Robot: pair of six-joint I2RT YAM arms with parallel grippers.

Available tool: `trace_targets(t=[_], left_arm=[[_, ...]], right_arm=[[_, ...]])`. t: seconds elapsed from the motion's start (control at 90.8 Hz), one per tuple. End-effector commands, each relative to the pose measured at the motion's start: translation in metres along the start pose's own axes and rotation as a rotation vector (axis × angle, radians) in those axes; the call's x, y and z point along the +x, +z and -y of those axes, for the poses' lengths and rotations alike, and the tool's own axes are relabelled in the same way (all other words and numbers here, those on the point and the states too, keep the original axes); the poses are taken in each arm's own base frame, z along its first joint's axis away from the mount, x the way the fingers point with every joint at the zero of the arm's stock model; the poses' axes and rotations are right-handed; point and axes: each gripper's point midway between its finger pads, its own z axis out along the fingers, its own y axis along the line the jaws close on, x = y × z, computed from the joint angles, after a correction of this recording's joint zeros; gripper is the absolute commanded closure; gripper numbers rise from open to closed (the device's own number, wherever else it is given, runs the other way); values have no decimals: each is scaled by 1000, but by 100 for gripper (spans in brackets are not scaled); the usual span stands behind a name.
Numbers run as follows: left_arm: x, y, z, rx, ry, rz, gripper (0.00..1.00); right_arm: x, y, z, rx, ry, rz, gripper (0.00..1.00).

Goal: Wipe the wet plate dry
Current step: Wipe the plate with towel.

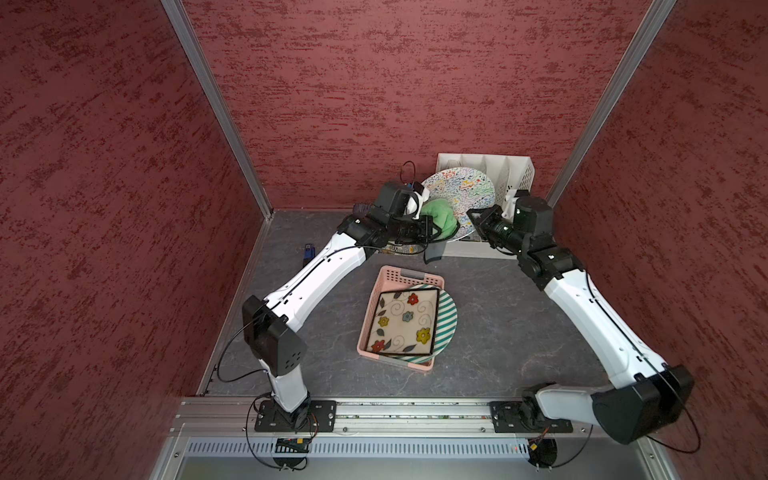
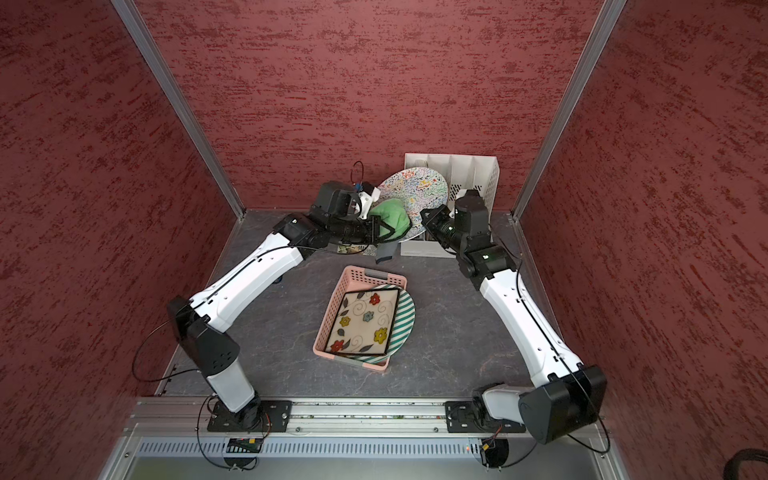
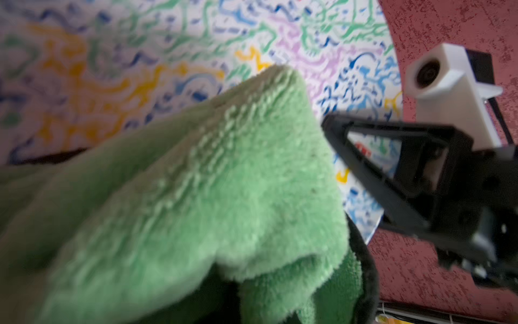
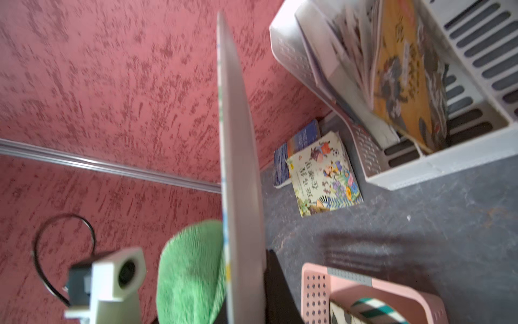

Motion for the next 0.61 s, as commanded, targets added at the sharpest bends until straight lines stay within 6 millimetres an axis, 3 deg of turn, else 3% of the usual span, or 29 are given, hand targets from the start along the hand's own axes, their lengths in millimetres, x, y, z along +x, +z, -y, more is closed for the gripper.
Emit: trace_targets(t=[0.0, 0.121, 0.231, 0.331, 0.386, 0.474, 0.54, 0.595], left_arm=[[15, 1, -26, 11, -161, -29, 100], [-30, -18, -44, -14, -176, 88, 100], [-77, -31, -36, 18, -119, 185, 100], [-96, -29, -30, 36, -60, 173, 100], [-96, -17, -30, 63, -41, 120, 100], [-85, -1, -4, 212, -5, 10, 100], [-67, 12, 23, 336, 23, -77, 100], [-48, 18, 40, 398, 46, -134, 100]], right_arm=[[-49, -49, -129, -461, -43, 128, 100], [-11, -42, -135, -551, -98, -73, 100], [29, -38, -116, -560, -124, -263, 100], [59, -48, -104, -578, -187, -364, 100], [72, -54, -101, -587, -234, -413, 100], [79, -59, -103, -610, -251, -455, 100], [69, -59, -112, -633, -247, -420, 100], [47, -55, -121, -628, -238, -348, 100]])
